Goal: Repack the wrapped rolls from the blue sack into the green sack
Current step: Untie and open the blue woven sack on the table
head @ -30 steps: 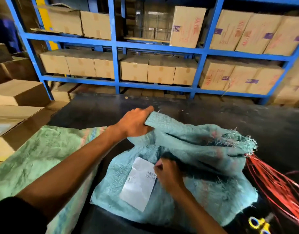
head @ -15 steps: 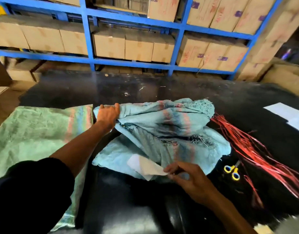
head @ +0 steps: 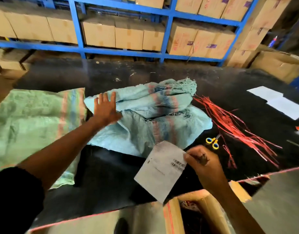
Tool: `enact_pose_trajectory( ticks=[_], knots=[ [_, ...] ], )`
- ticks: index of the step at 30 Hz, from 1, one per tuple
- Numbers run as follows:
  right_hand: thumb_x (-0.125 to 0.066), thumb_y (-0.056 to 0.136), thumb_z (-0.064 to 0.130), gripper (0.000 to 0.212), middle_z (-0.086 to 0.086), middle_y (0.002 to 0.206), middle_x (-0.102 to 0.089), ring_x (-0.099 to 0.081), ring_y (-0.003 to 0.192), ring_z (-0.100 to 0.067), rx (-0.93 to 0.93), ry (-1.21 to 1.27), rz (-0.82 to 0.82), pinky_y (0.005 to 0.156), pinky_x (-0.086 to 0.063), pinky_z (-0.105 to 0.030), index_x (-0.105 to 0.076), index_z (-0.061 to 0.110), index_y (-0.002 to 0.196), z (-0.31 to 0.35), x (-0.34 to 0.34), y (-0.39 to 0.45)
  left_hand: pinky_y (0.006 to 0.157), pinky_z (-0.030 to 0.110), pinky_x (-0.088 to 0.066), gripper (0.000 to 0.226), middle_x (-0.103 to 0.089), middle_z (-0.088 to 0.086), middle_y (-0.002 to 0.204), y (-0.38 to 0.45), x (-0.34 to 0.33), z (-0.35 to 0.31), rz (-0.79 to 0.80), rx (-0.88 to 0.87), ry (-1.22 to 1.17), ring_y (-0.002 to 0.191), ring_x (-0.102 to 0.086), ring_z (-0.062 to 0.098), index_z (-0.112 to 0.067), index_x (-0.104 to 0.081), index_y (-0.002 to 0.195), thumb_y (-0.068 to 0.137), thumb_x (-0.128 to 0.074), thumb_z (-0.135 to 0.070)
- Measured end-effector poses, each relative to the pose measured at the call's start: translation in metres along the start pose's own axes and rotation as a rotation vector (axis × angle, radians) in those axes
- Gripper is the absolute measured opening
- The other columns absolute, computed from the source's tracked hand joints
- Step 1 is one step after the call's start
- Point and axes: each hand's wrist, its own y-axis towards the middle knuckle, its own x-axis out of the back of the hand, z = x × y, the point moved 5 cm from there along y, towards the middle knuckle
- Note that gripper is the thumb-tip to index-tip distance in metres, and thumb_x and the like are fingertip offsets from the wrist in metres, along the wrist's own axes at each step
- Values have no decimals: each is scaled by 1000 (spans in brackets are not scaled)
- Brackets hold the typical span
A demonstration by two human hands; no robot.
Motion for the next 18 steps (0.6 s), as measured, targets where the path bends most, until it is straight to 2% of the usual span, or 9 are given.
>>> enact_pose_trajectory(
  ticks=[1,3,5,7,8,11,14,16,18],
  knots=[
    [-65,82,-7,19,10,68,-65,-58,63,1,-22,17,30,65,-46,-11,-62,10,73,-7,-12,-4,108,44,-26,83,-36,22,144,-25,1,-14,9,-55,-157,133,-34,36,-12,-24,148,82,-66,-41],
    [-66,83,-5,19,6,68,-67,-59,65,-2,-88,79,96,67,-49,-16,-62,12,74,-22,-38,-12,93,35,-43,58,-60,12,123,-83,-4,-34,146,-53,-656,108,-60,20,-16,-53,129,80,-65,-47],
    [-65,84,-2,18,0,71,-66,-60,69,-8,-156,97,214,68,-50,-23,-60,12,75,-35,-69,-21,75,27,-47,44,-68,4,91,-145,-10,-44,319,59,-1056,75,-63,3,-11,-66,102,83,-61,-50],
    [-65,84,0,17,-4,73,-64,-59,70,-8,-204,77,329,67,-49,-23,-60,13,75,-46,-99,-30,68,20,-46,26,-67,-2,75,-195,-26,-39,377,128,-1200,64,-60,1,-5,-66,94,90,-60,-30],
    [-65,84,0,18,-2,72,-63,-59,68,-5,-221,79,372,65,-48,-21,-60,14,75,-50,-113,-35,67,18,-48,9,-67,-5,72,-216,-33,-28,355,150,-1201,64,-61,0,-10,-66,91,86,-65,-18],
    [-65,83,-2,20,-1,72,-64,-59,65,-1,-284,59,471,65,-48,-18,-62,15,73,-66,-152,-50,68,16,-51,30,-68,-9,68,-264,-55,15,287,213,-1072,67,-64,1,-23,-64,92,75,-75,-1],
    [-66,85,5,12,-4,74,-65,-60,67,-7,-382,40,577,60,-49,-16,-63,13,77,-77,-184,-67,67,12,-48,26,-68,-13,74,-291,-65,48,194,248,-957,69,-63,0,-22,-65,91,78,-71,0],
    [-65,86,5,11,-7,71,-64,-58,60,-6,-388,18,619,55,-48,-14,-62,11,77,-80,-200,-73,69,10,-48,20,-68,-7,83,-299,-65,65,113,259,-881,74,-64,-4,-19,-64,94,82,-69,-4],
    [-65,86,5,12,-5,68,-63,-58,56,-3,-364,-26,640,55,-49,-16,-61,12,76,-83,-215,-76,68,9,-48,19,-67,-5,83,-301,-67,78,85,275,-816,71,-64,-4,-19,-60,96,84,-67,-6]
  ],
)
